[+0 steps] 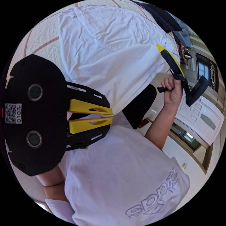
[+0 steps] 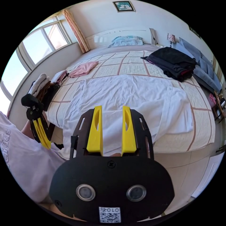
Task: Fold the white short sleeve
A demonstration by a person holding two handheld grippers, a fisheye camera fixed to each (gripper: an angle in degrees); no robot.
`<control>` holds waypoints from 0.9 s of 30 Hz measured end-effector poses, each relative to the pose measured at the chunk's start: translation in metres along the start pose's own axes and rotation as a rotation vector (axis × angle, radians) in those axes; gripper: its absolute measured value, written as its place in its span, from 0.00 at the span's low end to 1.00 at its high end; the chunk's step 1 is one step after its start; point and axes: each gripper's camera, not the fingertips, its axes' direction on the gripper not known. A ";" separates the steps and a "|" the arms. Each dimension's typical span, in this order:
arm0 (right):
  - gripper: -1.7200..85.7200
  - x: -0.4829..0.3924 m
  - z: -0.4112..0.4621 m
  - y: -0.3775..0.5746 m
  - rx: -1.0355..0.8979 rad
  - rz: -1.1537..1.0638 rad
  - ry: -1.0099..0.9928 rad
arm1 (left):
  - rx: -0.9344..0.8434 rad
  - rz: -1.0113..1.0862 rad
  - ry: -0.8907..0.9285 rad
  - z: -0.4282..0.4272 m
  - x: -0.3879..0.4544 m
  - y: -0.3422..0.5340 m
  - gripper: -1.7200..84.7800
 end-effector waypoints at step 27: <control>0.12 0.056 0.009 0.021 -0.193 0.213 0.085 | -0.309 0.066 -0.821 0.019 -0.010 -0.091 0.11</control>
